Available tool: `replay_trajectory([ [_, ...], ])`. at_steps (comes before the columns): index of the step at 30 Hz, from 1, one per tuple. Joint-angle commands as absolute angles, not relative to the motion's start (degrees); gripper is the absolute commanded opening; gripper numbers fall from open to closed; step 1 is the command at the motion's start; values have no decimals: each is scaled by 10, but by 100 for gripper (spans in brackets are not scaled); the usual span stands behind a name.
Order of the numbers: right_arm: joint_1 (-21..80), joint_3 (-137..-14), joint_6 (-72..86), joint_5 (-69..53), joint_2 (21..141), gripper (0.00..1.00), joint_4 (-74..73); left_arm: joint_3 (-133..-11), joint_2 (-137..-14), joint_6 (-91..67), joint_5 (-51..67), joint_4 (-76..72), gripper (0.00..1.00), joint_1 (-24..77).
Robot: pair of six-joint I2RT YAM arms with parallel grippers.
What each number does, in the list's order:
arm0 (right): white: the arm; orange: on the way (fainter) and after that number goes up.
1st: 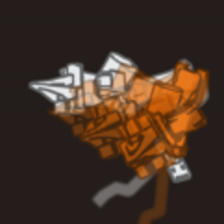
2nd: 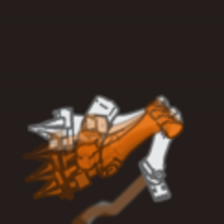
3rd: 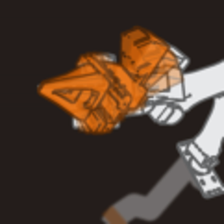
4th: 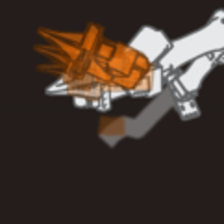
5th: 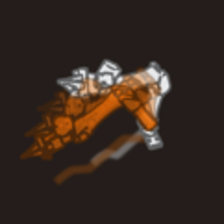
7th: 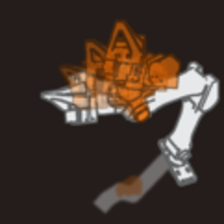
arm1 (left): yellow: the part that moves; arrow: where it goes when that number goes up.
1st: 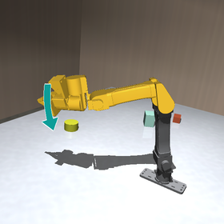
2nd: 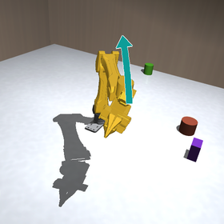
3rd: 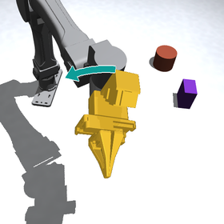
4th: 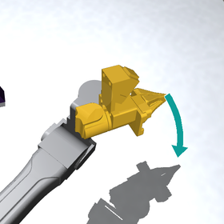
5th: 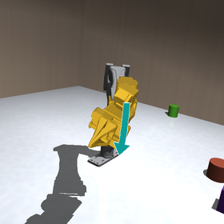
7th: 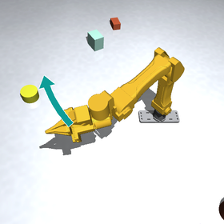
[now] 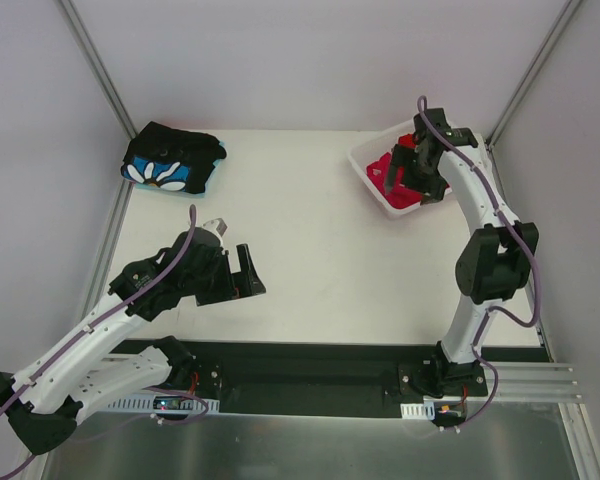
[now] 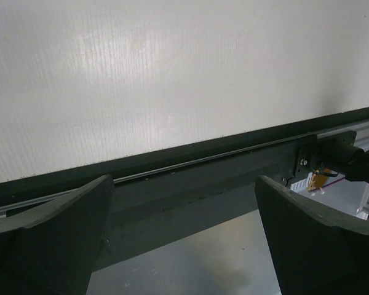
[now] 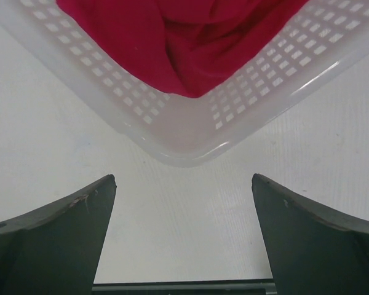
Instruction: Fold and stack the t-shirts
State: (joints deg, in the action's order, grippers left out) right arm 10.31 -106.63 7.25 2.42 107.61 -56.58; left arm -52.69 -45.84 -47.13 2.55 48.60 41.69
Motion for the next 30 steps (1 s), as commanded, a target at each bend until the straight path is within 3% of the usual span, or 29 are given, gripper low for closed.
replay_trajectory([
  [1, 101, -1012, 76, 23, 1068, 96, -560, -533, -458, -478, 33, 471, 99, 422],
  [8, 106, -1005, 85, 18, 1081, 96, -554, -528, -448, -482, 38, 470, 99, 421],
  [19, 101, -938, 102, 134, 1044, 96, -555, -520, -447, -483, 44, 464, 99, 421],
  [30, 83, -985, 125, 131, 1040, 96, -564, -512, -440, -485, 45, 463, 99, 422],
])
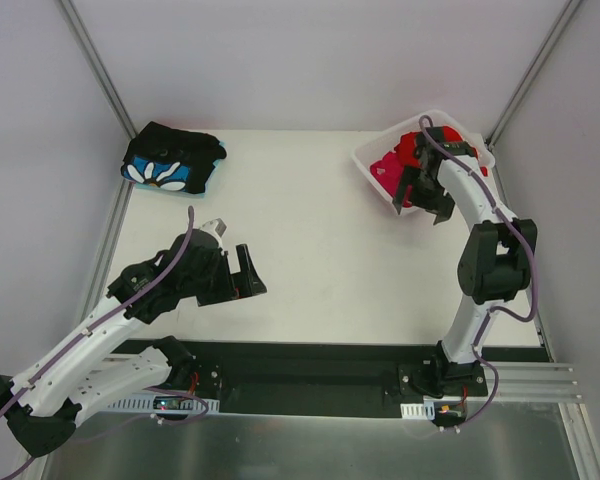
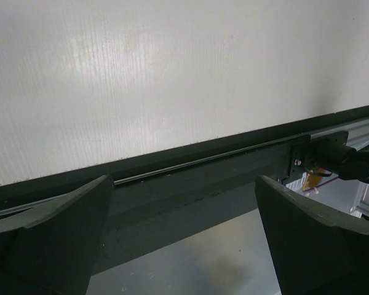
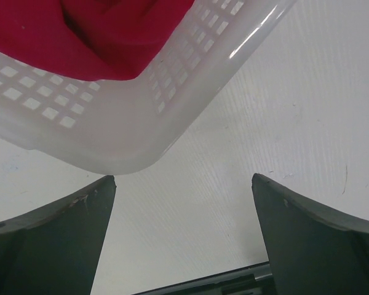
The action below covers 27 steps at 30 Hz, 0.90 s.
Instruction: Fold and stack the t-shirts
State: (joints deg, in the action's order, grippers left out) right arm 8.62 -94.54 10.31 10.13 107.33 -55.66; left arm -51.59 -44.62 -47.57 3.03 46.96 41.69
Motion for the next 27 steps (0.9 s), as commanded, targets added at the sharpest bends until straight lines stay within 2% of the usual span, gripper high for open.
replay_trajectory([
  [1, 81, -991, 126, 140, 1038, 96, -566, -512, -440, -484, 45, 463, 99, 421],
  [15, 55, -1002, 146, 163, 1033, 96, -576, -512, -443, -483, 47, 462, 99, 422],
  [21, 56, -1055, 154, 153, 1082, 96, -598, -507, -439, -484, 47, 462, 99, 422],
  [27, 55, -1045, 151, 149, 1115, 96, -597, -509, -437, -483, 47, 462, 99, 422],
])
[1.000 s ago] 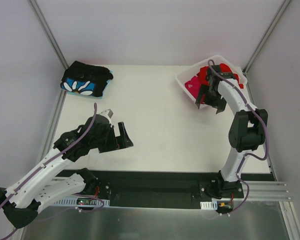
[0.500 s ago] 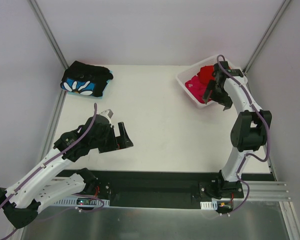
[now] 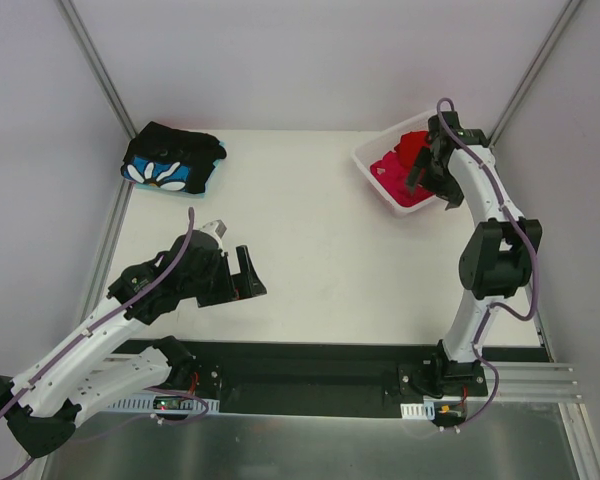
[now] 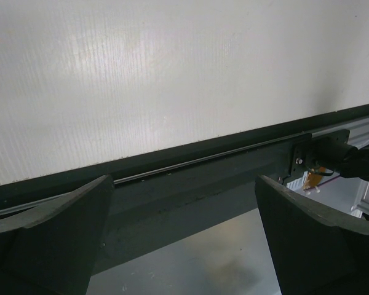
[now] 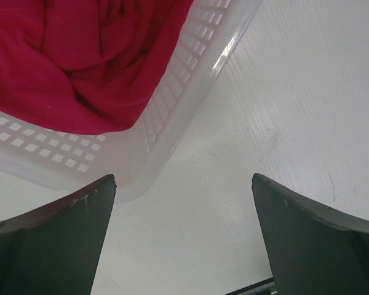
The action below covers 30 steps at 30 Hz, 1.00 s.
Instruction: Fold and stack the t-shirts
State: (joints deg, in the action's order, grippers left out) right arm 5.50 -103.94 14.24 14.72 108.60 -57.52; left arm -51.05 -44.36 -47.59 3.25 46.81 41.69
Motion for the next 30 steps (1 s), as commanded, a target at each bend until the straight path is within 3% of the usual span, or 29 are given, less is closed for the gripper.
replay_trajectory([
  [1, 55, -1040, 151, 148, 1118, 96, -596, -509, -437, -483, 47, 462, 99, 422],
  [10, 55, -999, 149, 165, 1114, 96, -591, -512, -439, -482, 49, 462, 99, 422],
  [20, 14, -1018, 182, 326, 1123, 96, -690, -515, -447, -481, 54, 461, 99, 421],
  [30, -33, -1053, 228, 408, 1147, 96, -765, -513, -432, -478, 58, 462, 99, 421],
])
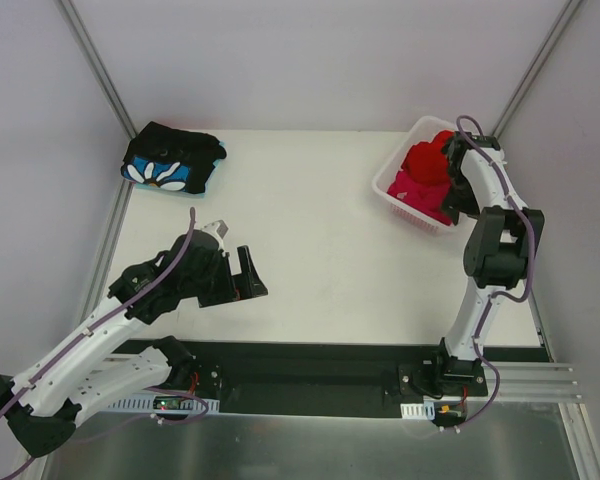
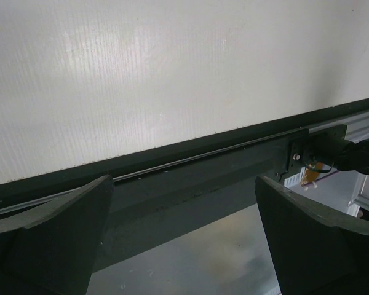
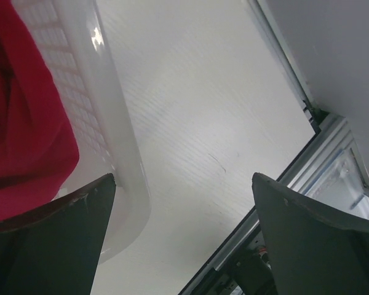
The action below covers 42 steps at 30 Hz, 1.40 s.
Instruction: Fold and stack the t-shirts
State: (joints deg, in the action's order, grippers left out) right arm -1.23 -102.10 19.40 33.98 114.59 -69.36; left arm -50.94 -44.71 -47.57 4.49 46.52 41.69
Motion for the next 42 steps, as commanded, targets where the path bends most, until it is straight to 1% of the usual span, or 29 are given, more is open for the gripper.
replay_trajectory([
  [1, -39, -1058, 235, 417, 1149, 96, -772, -512, -431, -478, 57, 462, 99, 421],
  [8, -102, -1103, 258, 418, 1165, 96, -815, -504, -414, -482, 57, 467, 99, 421],
  [11, -105, -1115, 255, 410, 1154, 97, -819, -504, -411, -482, 56, 468, 99, 421],
  [15, -83, -1118, 208, 353, 1103, 98, -788, -500, -417, -483, 52, 468, 99, 421],
  [18, -27, -1105, 152, 317, 1029, 99, -737, -501, -429, -486, 53, 468, 99, 422],
  [19, -1, -1092, 131, 293, 993, 99, -717, -503, -432, -485, 53, 466, 99, 422],
  [22, 54, -1058, 69, 133, 940, 96, -625, -508, -441, -485, 53, 461, 99, 422],
  [23, 64, -1014, 73, 48, 904, 96, -596, -508, -441, -484, 54, 461, 99, 422],
  [25, 78, -977, 83, -35, 883, 96, -522, -511, -441, -484, 54, 460, 99, 422],
  [26, 84, -970, 90, -87, 887, 96, -512, -511, -440, -483, 53, 460, 99, 422],
  [28, 105, -983, 82, -154, 912, 96, -503, -508, -439, -483, 54, 459, 99, 422],
  [32, 136, -1037, 57, -212, 995, 96, -528, -504, -433, -485, 54, 460, 99, 421],
  [38, 157, -1041, 45, -317, 1053, 96, -471, -502, -428, -485, 52, 460, 99, 422],
  [42, 161, -1070, 42, -316, 1094, 96, -487, -502, -428, -486, 54, 460, 99, 422],
])
